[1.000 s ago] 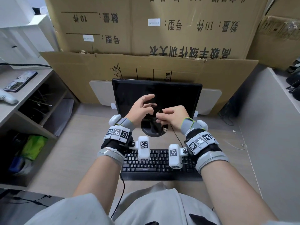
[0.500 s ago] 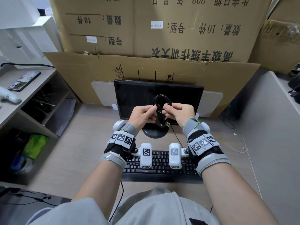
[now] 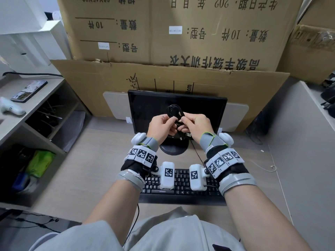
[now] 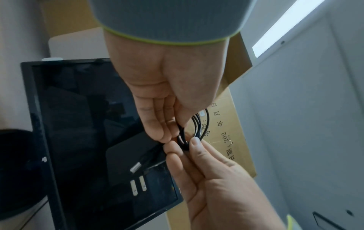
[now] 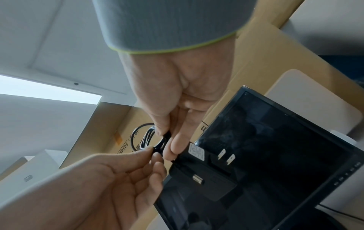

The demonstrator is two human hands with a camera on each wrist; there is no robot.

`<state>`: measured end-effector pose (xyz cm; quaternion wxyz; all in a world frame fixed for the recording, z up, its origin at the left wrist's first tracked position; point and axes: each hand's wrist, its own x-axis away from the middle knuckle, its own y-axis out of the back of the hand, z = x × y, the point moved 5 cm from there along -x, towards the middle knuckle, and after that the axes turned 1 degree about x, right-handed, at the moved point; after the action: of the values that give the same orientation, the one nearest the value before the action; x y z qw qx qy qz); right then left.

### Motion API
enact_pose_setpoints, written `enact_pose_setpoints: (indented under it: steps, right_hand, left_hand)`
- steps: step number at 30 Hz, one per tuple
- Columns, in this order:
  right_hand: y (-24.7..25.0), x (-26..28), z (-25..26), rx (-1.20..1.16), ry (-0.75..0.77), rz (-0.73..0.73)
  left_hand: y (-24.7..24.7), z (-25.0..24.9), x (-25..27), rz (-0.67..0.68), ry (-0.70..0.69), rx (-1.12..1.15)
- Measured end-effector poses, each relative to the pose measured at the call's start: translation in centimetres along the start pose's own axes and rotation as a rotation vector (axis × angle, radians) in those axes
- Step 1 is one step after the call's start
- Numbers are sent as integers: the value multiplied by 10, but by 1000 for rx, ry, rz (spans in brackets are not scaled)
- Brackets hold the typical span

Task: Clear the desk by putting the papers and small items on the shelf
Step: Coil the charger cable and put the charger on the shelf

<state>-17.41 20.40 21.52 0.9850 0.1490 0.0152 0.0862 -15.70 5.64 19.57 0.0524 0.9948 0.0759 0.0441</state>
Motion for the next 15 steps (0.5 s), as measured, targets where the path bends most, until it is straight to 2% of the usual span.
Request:
enact_pose_setpoints:
  steps: [3,7,10,13,15]
  right_hand:
    - [1,1,5,77,34,-9]
    - [1,5,12,245,117,1]
    - [-3,5,18,331,184,32]
    - [-4,5,20,354,229,2]
    - [-2,6,22,278,215,-17]
  left_hand:
    - [-1,-3,-2,46,12,-89]
    - [-7,-6,-2,141,88,-78]
    - [-5,-7,-2,107,13,-208]
    - [-4,-7,-4,88,-21,-185]
    - [-4,-5,-3,68,-36,-138]
